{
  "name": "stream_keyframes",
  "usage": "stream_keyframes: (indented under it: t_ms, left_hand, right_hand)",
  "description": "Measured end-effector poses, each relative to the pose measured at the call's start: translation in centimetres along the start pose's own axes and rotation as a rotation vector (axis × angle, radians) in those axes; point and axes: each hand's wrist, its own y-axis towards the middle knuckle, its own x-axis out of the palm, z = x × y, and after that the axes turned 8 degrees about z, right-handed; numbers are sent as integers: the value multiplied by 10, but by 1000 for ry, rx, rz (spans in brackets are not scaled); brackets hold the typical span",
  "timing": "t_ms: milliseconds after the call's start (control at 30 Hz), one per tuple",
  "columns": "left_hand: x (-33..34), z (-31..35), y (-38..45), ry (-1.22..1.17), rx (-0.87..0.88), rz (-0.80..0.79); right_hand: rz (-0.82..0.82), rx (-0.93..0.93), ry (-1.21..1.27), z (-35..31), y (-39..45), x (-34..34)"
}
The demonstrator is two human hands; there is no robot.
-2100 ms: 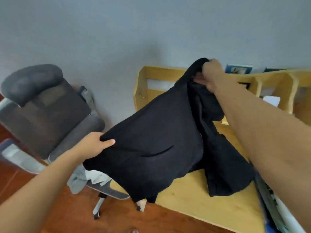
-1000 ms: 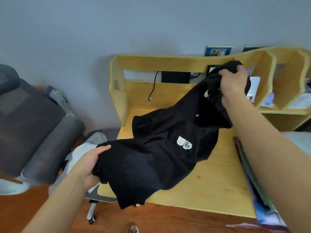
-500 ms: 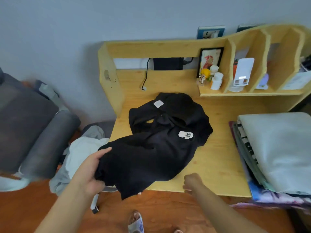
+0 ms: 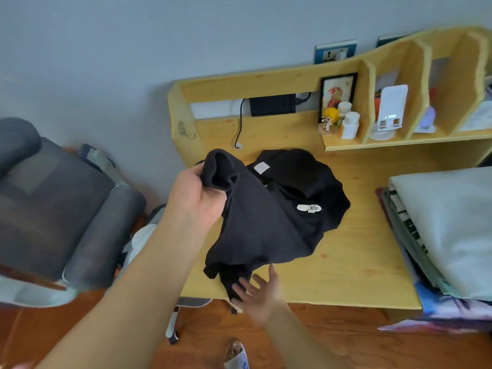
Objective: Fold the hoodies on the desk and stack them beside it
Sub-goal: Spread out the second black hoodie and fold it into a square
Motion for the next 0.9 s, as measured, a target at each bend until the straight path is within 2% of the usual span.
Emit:
stream_keyframes:
  t_ms: [100, 200, 267, 333, 467, 567, 633, 700, 767, 800, 900]
  left_hand:
    - [21, 7, -6, -102, 58, 21]
    - [45, 13, -10, -74, 140, -31]
    - [51, 22, -8, -36, 181, -69]
    - [47, 38, -2, -3, 185, -49]
    - [14, 75, 32, 181, 191, 43]
    - [-18, 91, 54, 461, 170, 78]
    - [-34, 93, 63, 578, 168, 132]
    - [-56, 89, 75, 671, 130, 180]
    - [-88, 72, 88, 854, 61, 265]
    - [-109, 59, 90, 995, 61, 306]
    - [-183, 7, 98, 1353, 46, 328]
  right_hand:
    - [-58, -37, 140, -3, -5, 18]
    - [-86, -113, 262, -18, -9, 36]
    - [-118, -218, 292, -46, -17, 41]
    - [-83, -348, 242, -95, -37, 47]
    - [260, -606, 11, -239, -112, 73]
    - [234, -977, -227, -298, -183, 89]
    - [161, -1184, -503, -296, -207, 85]
    - [192, -1301, -810, -281, -198, 63]
    - [355, -1276, -1051, -266, -158, 20]
    - [432, -1182, -1140, -254, -132, -7]
    - [567, -743, -1369, -199, -59, -92]
